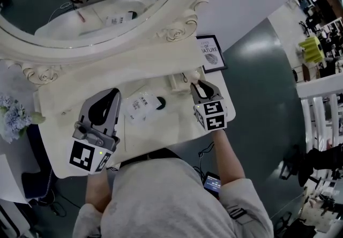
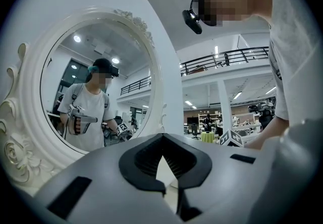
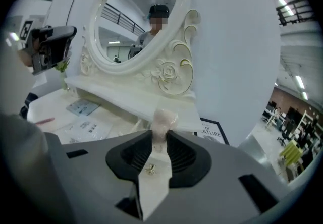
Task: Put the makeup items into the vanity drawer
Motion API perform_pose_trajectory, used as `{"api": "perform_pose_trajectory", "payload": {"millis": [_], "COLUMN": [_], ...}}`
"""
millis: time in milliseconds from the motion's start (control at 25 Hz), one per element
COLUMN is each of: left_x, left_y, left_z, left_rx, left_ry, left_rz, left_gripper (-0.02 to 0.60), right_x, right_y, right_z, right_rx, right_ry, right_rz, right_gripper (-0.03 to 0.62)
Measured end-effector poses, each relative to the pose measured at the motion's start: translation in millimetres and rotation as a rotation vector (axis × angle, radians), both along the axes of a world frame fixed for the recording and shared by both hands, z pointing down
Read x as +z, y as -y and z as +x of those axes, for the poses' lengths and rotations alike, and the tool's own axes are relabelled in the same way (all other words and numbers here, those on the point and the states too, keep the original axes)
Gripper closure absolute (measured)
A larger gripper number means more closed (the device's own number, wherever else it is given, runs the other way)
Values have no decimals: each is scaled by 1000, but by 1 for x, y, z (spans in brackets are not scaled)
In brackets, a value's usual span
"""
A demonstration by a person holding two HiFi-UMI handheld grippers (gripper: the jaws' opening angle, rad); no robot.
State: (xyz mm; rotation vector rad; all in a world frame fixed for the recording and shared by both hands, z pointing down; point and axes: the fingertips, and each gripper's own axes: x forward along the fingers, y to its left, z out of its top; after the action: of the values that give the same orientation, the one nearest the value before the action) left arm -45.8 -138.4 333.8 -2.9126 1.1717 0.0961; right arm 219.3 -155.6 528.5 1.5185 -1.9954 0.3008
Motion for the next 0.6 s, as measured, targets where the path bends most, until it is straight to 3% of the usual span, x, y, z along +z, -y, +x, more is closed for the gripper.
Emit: {"api": "perform_pose_trajectory", "payload": {"millis": [440, 600], "left_x": [2, 2], "left_y": [-2, -3], "left_z": [-2, -2], "left_rx": [-19, -21], "left_ry": [9, 10], "left_rz": [-5, -5], "left_gripper": [569, 569], "right_x": [17, 20], "right_y": [4, 5], "right_z": [-2, -1], "right_rx": [-313, -429], "right_ry": [-529, -673], "right_rz": [-27, -40], "right_gripper": [497, 497]}}
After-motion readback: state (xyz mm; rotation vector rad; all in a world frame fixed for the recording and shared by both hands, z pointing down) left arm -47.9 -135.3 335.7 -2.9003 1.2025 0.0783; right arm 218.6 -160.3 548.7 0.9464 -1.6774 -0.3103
